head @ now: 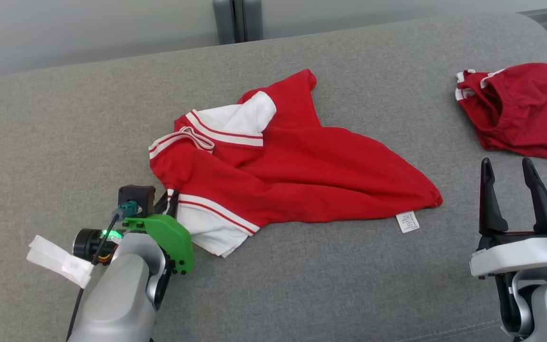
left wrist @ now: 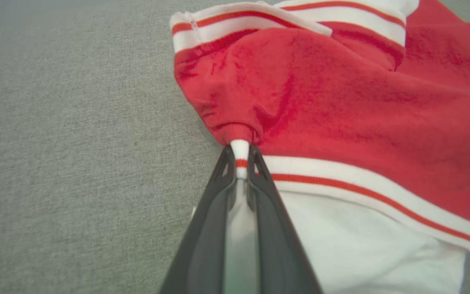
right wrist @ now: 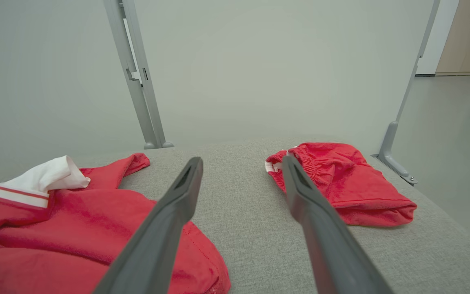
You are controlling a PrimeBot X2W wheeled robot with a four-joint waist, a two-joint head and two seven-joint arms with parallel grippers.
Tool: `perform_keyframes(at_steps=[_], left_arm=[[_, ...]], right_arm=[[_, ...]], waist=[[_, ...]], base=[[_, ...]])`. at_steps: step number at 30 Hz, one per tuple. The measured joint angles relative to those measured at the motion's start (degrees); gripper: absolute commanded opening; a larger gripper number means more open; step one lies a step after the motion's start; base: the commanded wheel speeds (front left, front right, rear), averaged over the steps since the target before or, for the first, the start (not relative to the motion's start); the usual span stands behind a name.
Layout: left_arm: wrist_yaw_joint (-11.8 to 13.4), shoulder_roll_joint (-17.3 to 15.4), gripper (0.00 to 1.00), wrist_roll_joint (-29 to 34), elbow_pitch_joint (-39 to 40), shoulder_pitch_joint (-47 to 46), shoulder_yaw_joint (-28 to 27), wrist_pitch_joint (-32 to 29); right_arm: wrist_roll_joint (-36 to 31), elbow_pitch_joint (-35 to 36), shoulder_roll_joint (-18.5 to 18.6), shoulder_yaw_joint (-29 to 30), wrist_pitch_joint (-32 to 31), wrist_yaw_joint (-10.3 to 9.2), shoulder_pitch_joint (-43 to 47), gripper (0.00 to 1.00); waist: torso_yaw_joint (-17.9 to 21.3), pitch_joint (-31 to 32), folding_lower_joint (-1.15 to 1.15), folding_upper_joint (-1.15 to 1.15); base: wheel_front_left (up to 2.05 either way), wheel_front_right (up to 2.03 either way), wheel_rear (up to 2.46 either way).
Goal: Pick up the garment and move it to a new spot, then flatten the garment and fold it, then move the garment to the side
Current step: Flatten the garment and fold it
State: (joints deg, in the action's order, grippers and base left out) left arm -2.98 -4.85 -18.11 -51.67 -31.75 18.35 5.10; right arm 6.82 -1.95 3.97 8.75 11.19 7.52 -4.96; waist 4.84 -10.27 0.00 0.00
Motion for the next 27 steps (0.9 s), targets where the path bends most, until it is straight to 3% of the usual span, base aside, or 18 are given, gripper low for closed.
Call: perform_keyframes(at_steps=[8, 13, 23, 27], left_arm=[[0.03, 0.32, 0.00, -0.21, 5.92, 1.88, 0.26, 6.70], [1.66, 0.13, 0.00, -0.34, 15.41, 7.67, 0.51, 7.57], [4.52, -1.46, 0.00, -0.44, 43.13, 17.88, 3.54, -2.63], [5.32, -2.09, 0.00, -2.12, 45.51, 18.69, 2.69, -6.36]], right_arm=[[-0.48, 0.14, -0.24, 0.94, 0.25, 0.00, 1.09, 1.00], [-0.52, 0.23, -0.47, 1.49, 0.24, 0.00, 1.47, 1.00], [-0.75, 1.03, -0.78, 0.98, 0.00, 0.00, 1.97, 1.00], [-0.73, 0.73, -0.85, 0.46, 0.05, 0.00, 1.78, 1.00]], waist=[[-1.50, 1.33, 0.00, 0.00], [-3.07, 2.29, 0.00, 0.00], [-4.16, 2.82, 0.00, 0.00], [-2.83, 2.08, 0.00, 0.00]], base=[[0.00, 0.00, 0.00], [0.00, 0.00, 0.00], [0.00, 0.00, 0.00], [0.00, 0.00, 0.00]])
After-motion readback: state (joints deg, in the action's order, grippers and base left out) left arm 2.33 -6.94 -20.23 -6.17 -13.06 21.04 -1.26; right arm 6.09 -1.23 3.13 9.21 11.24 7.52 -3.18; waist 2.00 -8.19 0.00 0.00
